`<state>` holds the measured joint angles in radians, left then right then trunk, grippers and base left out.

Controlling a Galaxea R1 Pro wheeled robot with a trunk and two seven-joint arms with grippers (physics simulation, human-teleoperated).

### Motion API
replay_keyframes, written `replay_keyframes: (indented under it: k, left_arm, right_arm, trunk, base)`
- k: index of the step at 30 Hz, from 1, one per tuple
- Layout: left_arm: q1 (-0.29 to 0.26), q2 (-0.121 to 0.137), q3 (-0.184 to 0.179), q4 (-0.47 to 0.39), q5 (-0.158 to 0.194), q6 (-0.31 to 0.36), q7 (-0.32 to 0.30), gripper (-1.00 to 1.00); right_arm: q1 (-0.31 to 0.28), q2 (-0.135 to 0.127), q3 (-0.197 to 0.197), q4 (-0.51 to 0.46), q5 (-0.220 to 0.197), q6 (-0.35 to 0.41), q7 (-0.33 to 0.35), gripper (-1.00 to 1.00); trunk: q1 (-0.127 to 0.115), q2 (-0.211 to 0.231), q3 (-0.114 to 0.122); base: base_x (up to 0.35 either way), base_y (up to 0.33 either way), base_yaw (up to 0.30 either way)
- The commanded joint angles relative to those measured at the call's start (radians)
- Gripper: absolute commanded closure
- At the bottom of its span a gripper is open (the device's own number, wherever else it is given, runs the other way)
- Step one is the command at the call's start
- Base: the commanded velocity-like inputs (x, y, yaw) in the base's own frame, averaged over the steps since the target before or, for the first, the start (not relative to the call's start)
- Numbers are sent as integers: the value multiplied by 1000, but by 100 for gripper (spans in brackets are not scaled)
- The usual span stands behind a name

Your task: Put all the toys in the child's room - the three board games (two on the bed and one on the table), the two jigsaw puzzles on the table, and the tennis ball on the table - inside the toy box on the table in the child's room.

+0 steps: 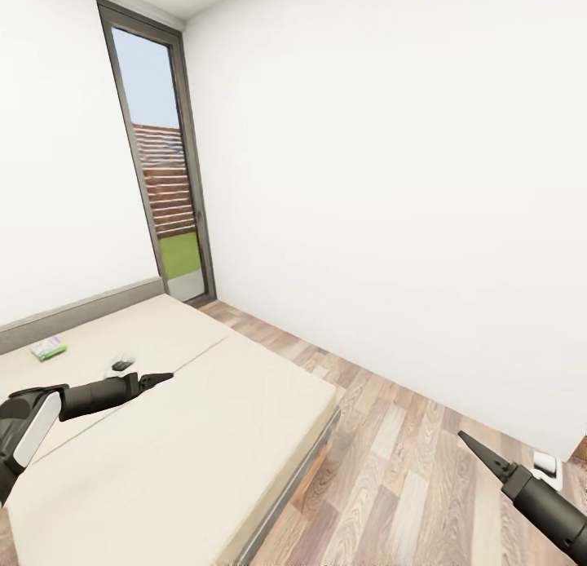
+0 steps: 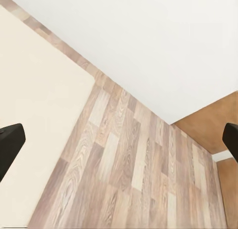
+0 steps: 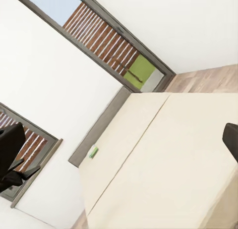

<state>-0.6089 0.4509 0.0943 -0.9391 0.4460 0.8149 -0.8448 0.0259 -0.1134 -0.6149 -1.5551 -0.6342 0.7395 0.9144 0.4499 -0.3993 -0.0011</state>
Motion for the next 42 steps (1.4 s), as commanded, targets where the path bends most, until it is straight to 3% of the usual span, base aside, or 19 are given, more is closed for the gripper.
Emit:
replay_keyframes:
  k: [1, 31, 42]
  left_arm:
    - [0, 0, 1, 0, 2, 5, -2, -100]
    - [0, 0, 2, 0, 2, 7, -3, -100]
    - [0, 0, 2, 0, 2, 7, -3, -100]
  right_arm:
    - [0, 0, 0, 0, -4, 6, 0, -100]
    - [0, 0, -1, 0, -4, 6, 0, -100]
    - [0, 0, -1, 0, -4, 6, 0, -100]
  trunk:
    - [0, -1, 0]
    - [0, -1, 0]
    - [0, -1, 3]
  base:
    - [-175, 111, -24]
    - [-94, 110, -5]
    - [-7, 236, -163]
